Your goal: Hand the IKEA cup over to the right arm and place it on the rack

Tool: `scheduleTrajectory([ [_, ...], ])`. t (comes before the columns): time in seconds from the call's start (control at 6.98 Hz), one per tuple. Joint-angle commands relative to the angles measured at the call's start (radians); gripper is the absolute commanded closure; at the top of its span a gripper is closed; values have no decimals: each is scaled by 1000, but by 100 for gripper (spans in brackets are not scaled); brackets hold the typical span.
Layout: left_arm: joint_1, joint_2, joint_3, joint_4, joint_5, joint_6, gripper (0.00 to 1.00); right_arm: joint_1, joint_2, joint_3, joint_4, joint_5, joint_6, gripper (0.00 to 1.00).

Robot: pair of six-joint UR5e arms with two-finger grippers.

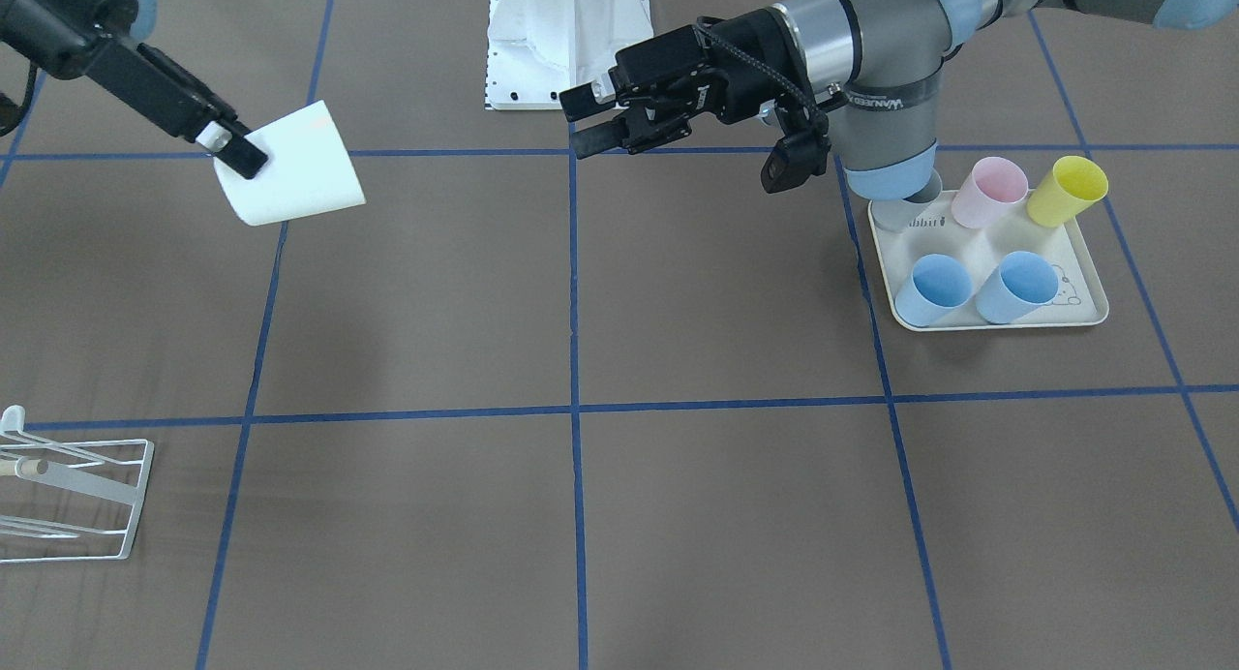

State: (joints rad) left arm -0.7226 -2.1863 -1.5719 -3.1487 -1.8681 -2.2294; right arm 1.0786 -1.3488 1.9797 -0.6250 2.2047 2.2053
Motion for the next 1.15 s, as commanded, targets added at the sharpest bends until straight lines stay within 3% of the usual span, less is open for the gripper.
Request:
scheduleTrajectory([
  [0.0,-46,36,6,51,-9,168,16,75,-145,-13,-7,-5,-473,100],
  [0.43,-81,45,-2,231,-8,407,12,184,-232,-68,-15,-75,-895,100],
  [0.72,-87,48,0,249,-6,429,12,187,-282,-64,-105,-266,-1178,100],
  [1.0,-87,49,3,249,-3,429,11,117,-271,-74,-150,-441,-1230,100],
])
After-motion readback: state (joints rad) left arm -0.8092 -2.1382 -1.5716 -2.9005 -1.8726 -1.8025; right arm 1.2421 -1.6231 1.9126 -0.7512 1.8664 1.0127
